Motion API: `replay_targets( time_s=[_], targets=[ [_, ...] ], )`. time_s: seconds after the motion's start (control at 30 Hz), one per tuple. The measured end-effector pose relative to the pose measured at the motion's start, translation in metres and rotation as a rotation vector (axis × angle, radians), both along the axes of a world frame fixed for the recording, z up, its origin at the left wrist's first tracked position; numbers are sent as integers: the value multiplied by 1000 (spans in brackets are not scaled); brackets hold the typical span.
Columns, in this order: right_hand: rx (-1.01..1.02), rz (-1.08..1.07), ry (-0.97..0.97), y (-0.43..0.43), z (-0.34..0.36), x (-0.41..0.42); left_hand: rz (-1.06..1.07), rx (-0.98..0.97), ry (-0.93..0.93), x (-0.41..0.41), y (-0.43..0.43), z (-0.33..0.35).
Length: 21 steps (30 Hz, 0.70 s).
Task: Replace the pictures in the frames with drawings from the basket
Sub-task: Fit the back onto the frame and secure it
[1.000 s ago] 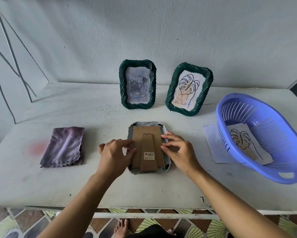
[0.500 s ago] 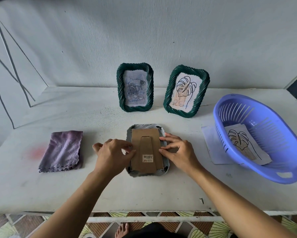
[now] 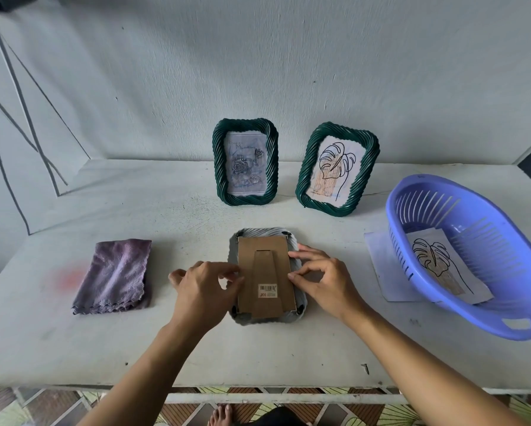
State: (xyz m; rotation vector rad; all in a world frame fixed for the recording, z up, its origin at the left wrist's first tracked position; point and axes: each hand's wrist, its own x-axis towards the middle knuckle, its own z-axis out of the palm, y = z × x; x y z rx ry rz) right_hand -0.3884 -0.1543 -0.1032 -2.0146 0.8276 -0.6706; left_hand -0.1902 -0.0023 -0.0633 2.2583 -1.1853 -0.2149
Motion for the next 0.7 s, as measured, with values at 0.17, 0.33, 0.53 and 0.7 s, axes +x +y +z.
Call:
replay_targets(
  time_s=[0.17,0.33,0.53,0.7],
  targets=[
    [-270,-67,-4,-4,7,10,-54,-41,-30,10,-10,1],
    [-418,-62,29,-21,10,28,-70,-192,45,26,-33,-9],
    [-460,-80,120,-37,-1,43,-50,-88,-25,31,-58,-21],
    [-416,-80,125,-37,-5,43,-27,-99,-67,31,-56,-35]
  ],
)
